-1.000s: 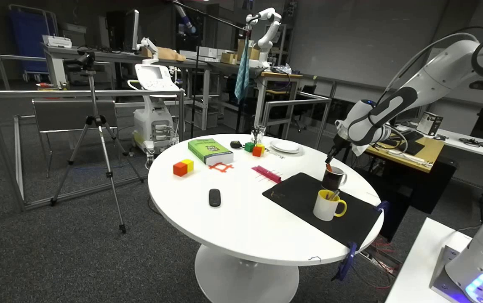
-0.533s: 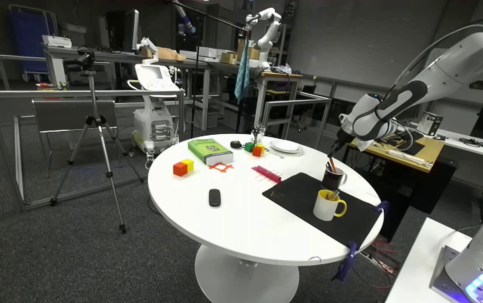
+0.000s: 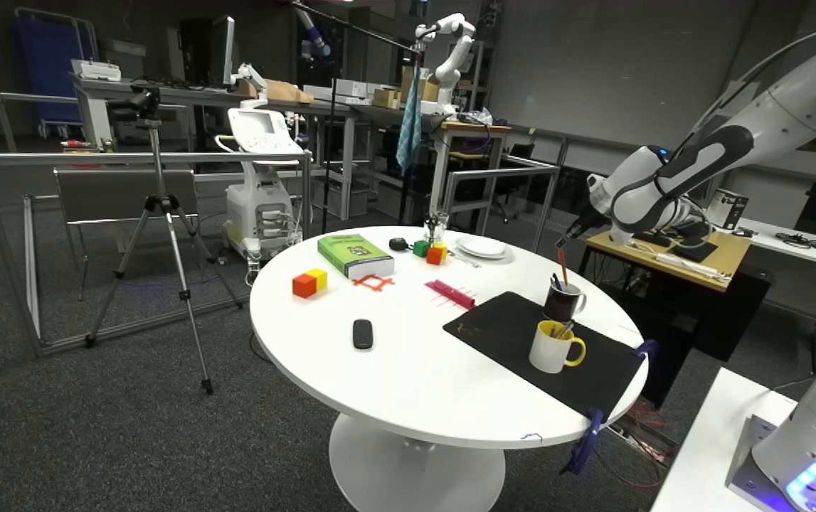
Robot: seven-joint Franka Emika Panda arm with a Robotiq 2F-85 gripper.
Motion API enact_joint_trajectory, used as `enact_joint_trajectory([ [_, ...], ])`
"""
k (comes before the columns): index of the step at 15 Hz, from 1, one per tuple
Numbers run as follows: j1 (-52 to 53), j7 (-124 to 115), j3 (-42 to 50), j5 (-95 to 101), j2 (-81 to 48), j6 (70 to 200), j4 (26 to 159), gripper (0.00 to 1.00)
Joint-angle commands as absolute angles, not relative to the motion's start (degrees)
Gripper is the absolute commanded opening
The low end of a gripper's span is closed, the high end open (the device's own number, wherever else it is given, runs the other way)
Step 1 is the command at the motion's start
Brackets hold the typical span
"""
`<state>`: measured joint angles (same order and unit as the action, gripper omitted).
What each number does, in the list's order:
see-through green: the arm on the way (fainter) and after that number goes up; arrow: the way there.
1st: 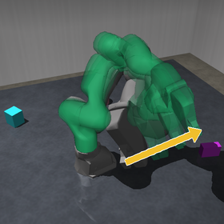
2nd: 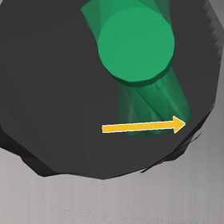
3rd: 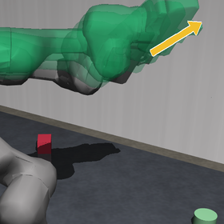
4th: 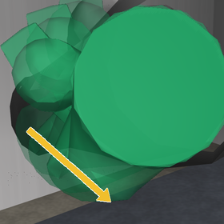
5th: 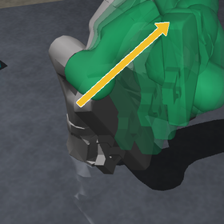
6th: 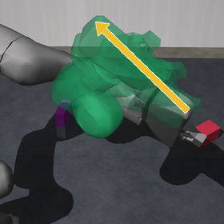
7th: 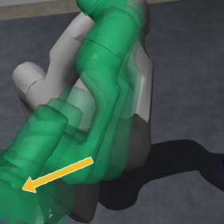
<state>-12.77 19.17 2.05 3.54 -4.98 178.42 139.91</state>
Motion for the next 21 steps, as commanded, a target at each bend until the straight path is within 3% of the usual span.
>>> enact_joint_trajectory([
  [1,-12.9,21.9,-1.6,0.7,0.3,186.5,146.3,0.02],
  [4,-11.9,19.5,-5.2,2.1,1.6,191.6,149.1,0.02],
  [6,-7.0,15.7,-2.6,5.7,2.5,193.4,150.5,0.02],
  [13,0.3,11.1,-3.8,5.8,5.6,192.2,152.9,0.02],
  [17,6.0,3.3,-0.9,7.6,8.3,188.2,154.9,0.02],
  [21,17.5,-0.6,8.5,7.4,13.2,186.5,159.6,0.02],
])
